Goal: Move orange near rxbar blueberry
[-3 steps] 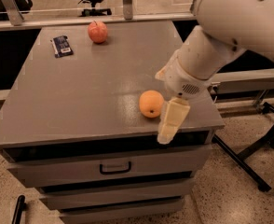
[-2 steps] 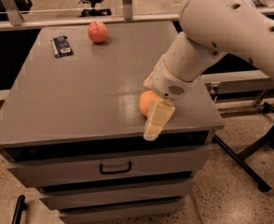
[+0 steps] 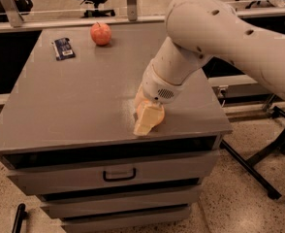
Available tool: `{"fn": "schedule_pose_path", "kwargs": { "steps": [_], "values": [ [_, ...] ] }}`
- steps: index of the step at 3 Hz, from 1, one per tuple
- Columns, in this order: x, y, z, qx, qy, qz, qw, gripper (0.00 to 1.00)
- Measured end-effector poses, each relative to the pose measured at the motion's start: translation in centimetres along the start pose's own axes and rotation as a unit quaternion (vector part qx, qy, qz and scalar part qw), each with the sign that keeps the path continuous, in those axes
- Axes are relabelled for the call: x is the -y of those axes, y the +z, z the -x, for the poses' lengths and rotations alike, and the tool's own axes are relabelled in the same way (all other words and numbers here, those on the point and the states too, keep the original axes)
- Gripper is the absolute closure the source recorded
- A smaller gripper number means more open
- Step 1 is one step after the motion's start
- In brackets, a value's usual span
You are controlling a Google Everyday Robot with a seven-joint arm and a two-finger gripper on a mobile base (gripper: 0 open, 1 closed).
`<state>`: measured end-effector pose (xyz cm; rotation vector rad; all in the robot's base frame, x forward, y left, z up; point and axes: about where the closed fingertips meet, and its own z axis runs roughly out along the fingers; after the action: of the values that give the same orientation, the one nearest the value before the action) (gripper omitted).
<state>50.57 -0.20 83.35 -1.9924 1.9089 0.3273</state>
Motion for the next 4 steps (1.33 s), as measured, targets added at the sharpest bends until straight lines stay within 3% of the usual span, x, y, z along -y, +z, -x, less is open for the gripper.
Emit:
{"fn": "schedule_pose_path", "kwargs": {
  "steps": [1, 2, 3, 4],
  "values": [
    [0.0, -0.3, 0.2, 0.000, 0.000, 0.000, 1.0000, 0.84],
    [1.4, -1.1, 2.4, 0.036, -0.011, -0.005, 0.9993, 1.00],
    [5.3, -3.5, 9.5, 0.137, -0.032, -0.015, 0.9900, 1.00],
    [6.2, -4.7, 10.8, 0.154, -0.036, -0.024, 0.9871, 1.00]
  ]
}}
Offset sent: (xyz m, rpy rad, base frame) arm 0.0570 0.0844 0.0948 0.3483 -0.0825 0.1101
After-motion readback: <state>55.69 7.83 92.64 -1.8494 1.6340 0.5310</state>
